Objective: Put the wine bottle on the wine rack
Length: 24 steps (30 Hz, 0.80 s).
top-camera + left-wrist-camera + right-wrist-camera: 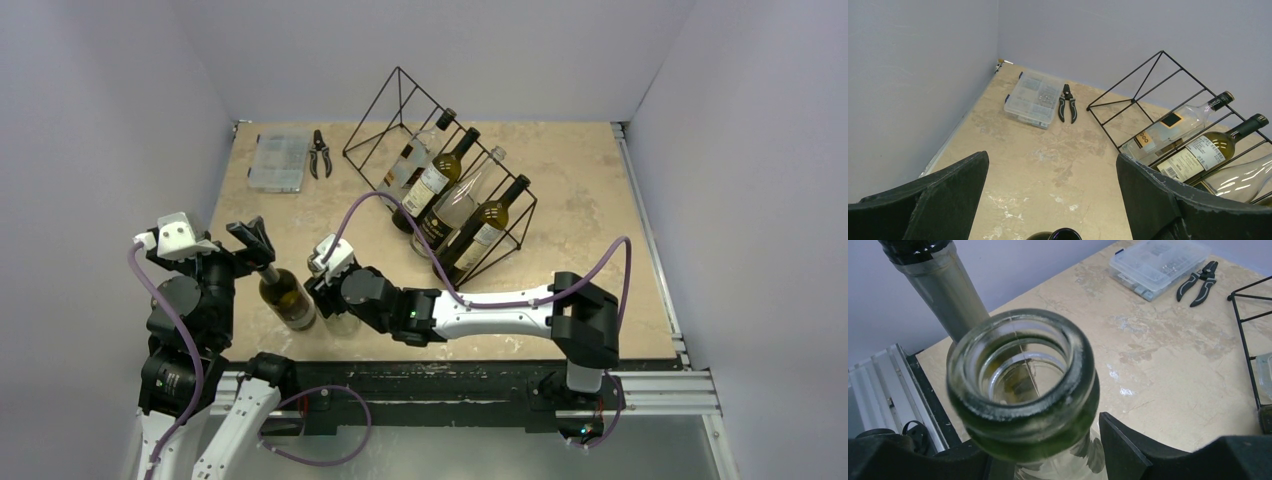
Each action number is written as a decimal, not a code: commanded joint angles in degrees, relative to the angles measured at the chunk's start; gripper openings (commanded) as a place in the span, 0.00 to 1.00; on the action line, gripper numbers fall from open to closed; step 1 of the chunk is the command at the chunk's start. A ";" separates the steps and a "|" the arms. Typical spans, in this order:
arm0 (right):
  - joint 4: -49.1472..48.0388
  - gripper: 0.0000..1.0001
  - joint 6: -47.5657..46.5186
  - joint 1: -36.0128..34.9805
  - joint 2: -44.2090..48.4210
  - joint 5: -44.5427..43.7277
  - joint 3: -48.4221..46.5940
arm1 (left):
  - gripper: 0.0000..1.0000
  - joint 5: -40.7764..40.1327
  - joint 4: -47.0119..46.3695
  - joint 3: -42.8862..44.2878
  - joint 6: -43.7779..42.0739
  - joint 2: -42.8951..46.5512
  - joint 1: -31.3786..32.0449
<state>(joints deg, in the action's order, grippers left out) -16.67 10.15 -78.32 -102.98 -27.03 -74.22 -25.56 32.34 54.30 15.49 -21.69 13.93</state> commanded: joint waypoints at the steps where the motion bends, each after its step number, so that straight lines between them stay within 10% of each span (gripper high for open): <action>1: -9.07 0.00 -0.40 0.28 6.99 -0.31 -2.10 | 1.00 0.80 -0.23 1.76 0.78 -0.17 -0.39; 24: 2.51 0.00 10.12 18.13 4.35 9.53 -20.85 | 1.00 -0.46 -1.11 0.81 0.54 -0.63 0.11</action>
<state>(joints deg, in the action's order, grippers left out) -6.42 17.63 -63.57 -100.49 -18.39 -84.38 -25.54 32.40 54.33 15.55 -21.15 13.89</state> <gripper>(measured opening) 0.579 0.998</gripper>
